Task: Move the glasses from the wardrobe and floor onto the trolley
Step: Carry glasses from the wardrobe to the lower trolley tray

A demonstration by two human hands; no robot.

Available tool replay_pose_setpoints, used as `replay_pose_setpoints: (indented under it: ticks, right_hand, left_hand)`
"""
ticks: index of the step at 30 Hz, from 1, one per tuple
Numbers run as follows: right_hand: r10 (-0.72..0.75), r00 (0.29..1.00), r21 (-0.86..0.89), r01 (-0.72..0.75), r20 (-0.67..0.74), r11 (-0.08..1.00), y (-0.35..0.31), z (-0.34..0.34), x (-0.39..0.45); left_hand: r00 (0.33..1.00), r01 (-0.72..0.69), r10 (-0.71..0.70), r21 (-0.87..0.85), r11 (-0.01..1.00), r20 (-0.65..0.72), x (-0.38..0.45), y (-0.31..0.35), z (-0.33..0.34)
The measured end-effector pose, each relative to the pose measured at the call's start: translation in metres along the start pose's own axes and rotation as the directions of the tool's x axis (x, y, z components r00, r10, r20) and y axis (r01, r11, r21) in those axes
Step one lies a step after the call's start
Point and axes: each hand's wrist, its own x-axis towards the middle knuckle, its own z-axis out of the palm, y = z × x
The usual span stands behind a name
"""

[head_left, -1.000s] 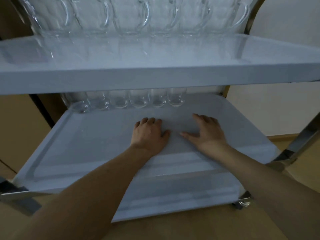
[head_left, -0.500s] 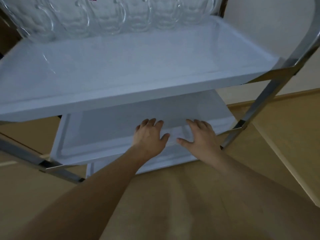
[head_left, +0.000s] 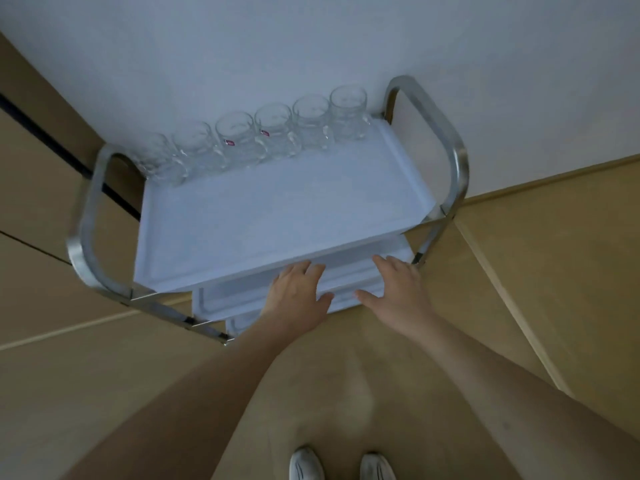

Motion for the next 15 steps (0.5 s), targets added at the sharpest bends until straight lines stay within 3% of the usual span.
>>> replay_pose_setpoints:
  ticks: [7,15]
  right_hand:
    - [-0.012,0.995,0.118,0.024,-0.099,0.993,-0.038,-0.13,-0.061]
    - [-0.054,0.951,0.014,0.061,-0.304,0.998,-0.037,-0.266,-0.086]
  left_hand:
    - [0.993,-0.043,0.038,-0.044,0.998,-0.114,-0.03,0.092,-0.131]
    - [0.94,-0.231,0.239,0.061,0.971,-0.242,-0.008,0.197,-0.232]
